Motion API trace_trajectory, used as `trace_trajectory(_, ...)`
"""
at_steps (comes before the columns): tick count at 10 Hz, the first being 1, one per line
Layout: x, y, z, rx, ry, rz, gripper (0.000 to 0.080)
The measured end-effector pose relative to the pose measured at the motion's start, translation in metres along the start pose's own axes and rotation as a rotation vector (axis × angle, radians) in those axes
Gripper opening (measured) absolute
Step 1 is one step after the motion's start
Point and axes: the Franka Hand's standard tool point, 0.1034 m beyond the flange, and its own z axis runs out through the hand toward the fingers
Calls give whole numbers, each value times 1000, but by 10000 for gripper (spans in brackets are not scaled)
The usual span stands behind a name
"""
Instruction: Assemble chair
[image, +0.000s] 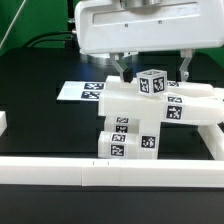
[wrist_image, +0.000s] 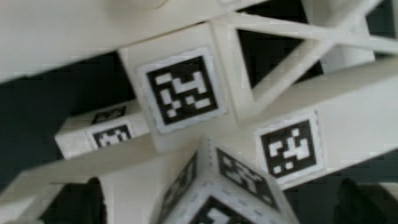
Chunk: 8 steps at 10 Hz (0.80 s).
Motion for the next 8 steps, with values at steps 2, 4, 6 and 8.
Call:
trace_trajectory(2, 1, 2, 0, -4, 0, -213, 649)
trace_trajectory(4, 1, 3, -1, -34, 3, -396, 649)
trace_trajectory(6, 2, 4, 0, -56, 7, -582, 649)
trace_trajectory(8, 2, 5, 1, -63, 3, -719, 640)
